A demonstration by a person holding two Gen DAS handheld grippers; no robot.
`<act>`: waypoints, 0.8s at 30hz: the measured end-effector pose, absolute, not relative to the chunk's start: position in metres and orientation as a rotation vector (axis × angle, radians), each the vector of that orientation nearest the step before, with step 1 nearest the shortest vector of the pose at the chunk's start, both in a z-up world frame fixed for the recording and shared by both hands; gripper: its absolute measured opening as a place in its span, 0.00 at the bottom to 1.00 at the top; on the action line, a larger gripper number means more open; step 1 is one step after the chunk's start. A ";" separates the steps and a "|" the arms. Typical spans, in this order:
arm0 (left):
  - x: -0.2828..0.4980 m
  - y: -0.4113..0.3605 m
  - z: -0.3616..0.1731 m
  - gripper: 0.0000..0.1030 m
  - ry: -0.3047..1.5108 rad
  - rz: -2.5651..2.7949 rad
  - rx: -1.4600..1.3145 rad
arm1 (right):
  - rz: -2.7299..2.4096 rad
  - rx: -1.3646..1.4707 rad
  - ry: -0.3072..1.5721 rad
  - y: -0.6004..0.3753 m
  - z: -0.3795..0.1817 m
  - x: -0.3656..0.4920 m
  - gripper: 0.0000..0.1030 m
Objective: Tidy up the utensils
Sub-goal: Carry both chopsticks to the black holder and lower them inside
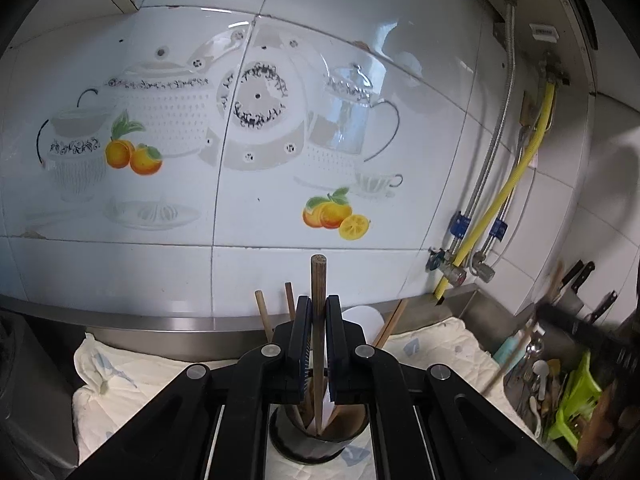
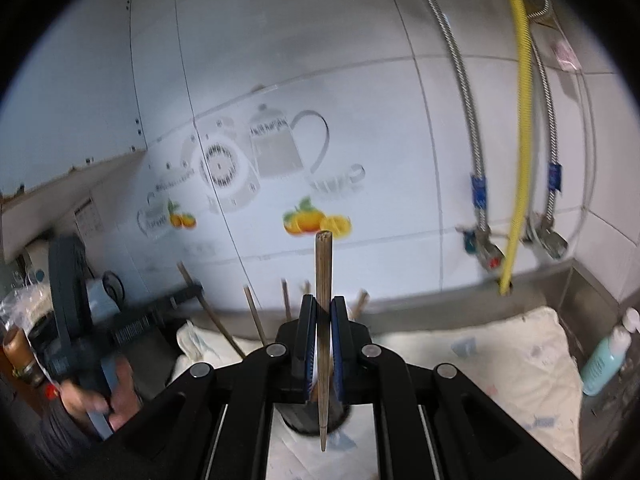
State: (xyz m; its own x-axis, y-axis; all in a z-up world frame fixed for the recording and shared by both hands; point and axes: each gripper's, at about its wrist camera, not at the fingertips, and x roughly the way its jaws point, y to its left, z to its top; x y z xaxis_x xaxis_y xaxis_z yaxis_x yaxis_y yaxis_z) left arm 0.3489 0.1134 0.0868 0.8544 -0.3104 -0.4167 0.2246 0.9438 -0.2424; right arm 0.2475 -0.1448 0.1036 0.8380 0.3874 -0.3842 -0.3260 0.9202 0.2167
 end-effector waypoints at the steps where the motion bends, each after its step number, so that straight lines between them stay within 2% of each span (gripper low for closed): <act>1: 0.350 0.113 0.084 0.06 0.480 -0.285 -0.185 | 0.385 0.154 0.421 -0.141 0.108 0.252 0.10; 9: 0.362 0.115 0.052 0.06 0.569 -0.274 -0.192 | 0.398 0.153 0.375 -0.113 0.109 0.280 0.10; 24: 0.366 0.109 0.037 0.09 0.624 -0.247 -0.159 | 0.396 0.130 0.539 -0.096 0.047 0.307 0.10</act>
State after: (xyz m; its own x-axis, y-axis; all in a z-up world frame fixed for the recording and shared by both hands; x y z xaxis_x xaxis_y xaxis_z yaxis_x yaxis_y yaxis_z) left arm 0.3664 0.1095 0.0370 0.7839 -0.2753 -0.5565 0.1799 0.9586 -0.2208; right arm 0.3070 -0.0961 0.0470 0.7852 0.3993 -0.4733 -0.3320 0.9166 0.2226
